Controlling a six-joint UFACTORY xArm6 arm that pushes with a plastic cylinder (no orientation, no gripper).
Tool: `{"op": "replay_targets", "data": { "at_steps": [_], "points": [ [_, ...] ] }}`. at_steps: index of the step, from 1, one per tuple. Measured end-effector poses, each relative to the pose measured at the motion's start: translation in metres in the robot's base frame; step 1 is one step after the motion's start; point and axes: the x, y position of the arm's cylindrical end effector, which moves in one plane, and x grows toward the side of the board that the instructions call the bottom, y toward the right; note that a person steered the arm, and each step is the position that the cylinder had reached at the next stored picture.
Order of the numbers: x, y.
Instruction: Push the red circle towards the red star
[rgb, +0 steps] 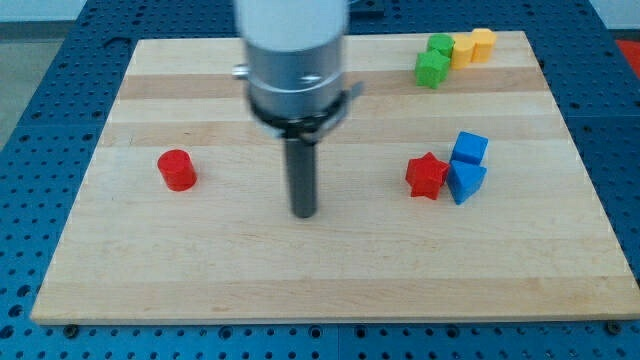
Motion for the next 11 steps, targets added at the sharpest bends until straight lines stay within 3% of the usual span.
{"op": "replay_targets", "data": {
  "at_steps": [2, 3, 4, 6, 7, 9, 11],
  "points": [
    [0.002, -0.123],
    [-0.014, -0.154],
    [-0.054, -0.152],
    [-0.062, -0.14],
    [-0.1, -0.151],
    [-0.093, -0.117],
    [-0.083, -0.194]
  ]
}}
